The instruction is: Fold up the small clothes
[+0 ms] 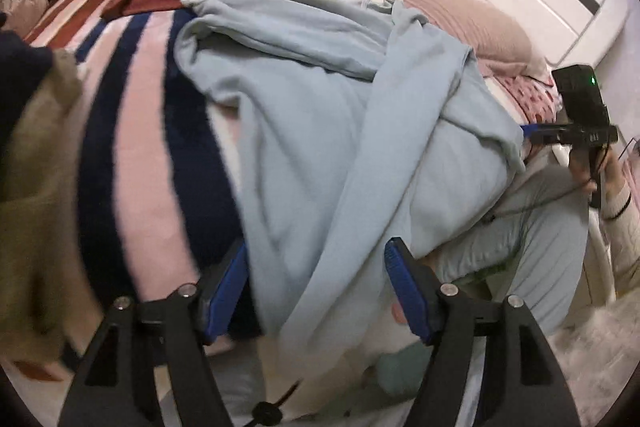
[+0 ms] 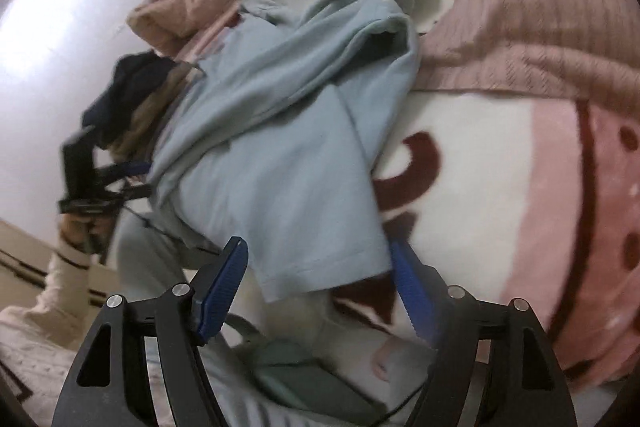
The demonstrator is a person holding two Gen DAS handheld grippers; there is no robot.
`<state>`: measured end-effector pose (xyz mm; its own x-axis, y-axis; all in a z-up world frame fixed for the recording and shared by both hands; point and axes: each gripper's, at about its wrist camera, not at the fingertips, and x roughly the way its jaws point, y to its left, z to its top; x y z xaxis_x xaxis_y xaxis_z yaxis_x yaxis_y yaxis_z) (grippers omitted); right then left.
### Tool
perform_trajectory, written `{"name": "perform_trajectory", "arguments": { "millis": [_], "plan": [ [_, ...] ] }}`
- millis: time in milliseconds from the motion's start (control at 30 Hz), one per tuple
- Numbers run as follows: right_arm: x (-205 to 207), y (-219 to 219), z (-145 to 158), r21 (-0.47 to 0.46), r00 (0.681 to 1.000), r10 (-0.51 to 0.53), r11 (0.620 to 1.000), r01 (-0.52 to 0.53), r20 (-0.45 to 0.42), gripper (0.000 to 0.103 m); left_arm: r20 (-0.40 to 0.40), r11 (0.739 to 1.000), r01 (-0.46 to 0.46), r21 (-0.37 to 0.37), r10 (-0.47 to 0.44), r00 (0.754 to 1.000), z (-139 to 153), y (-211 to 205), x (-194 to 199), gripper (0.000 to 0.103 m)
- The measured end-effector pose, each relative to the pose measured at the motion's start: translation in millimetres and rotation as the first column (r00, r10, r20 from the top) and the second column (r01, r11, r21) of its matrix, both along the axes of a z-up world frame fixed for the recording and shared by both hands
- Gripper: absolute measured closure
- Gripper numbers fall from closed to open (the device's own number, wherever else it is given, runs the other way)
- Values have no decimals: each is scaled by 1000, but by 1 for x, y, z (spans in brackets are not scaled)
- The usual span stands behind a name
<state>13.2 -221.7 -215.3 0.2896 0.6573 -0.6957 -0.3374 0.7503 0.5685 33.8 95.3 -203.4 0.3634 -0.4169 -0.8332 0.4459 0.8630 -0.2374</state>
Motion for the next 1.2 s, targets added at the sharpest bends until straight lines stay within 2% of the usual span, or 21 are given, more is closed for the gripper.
{"name": "perform_trajectory", "arguments": {
  "millis": [33,67,133,200,267,300,333,367,400,467,567,667,767,867,1000,1133,1200],
  "plan": [
    [1,0,-5,59,1000,4,998,-3,-10,35,14,1000,-1,3,1,1000,-2,-3,4,38],
    [3,3,-10,85,1000,9,996,-7,-22,43,26,1000,-8,-7,9,1000,-3,-6,7,38],
    [6,16,-15,52,1000,16,999,-17,8,54,28,999,-40,-27,41,999,-3,-9,13,45],
    [6,27,-13,33,999,22,999,-23,49,55,40,997,-65,-29,67,997,-1,-9,14,63],
    [5,36,-11,-6,997,15,1000,-15,71,64,35,994,-96,-47,98,995,-2,-9,14,65],
    [2,42,-9,-53,996,21,998,-17,90,67,45,994,-98,-38,100,994,-2,-11,11,70],
    [1,41,-7,-87,994,28,996,-19,105,78,49,996,-90,-28,91,995,-1,-14,8,73],
    [-1,44,-6,-110,993,36,994,-23,112,92,43,996,-85,-29,86,995,0,-15,5,82],
    [-2,43,-6,-99,994,37,995,-27,103,95,32,996,-82,-37,83,996,-1,-15,2,93],
    [-2,39,-5,-64,995,18,998,-12,97,98,21,996,-67,-56,68,997,0,-17,-2,95],
    [-9,33,9,2,992,0,1000,0,129,98,66,996,-57,-64,61,996,16,-21,-13,96],
    [-25,27,29,50,988,2,999,-10,158,99,101,989,-41,-142,56,993,43,-14,-33,96],
    [-45,15,50,103,983,-26,995,7,179,99,149,984,-24,-175,50,987,71,-10,-57,96],
    [-53,7,70,122,974,-55,992,29,221,99,180,980,-39,-195,75,981,88,-2,-61,96],
    [-27,9,94,89,957,-110,992,89,270,99,243,980,-92,-176,134,961,105,3,-32,95],
    [44,21,100,-32,953,-137,988,151,272,99,261,979,-162,-124,190,946,103,-2,44,95],
    [83,24,84,-110,961,-152,977,181,231,99,226,982,-173,-78,186,956,83,-9,89,93]
  ]
}}
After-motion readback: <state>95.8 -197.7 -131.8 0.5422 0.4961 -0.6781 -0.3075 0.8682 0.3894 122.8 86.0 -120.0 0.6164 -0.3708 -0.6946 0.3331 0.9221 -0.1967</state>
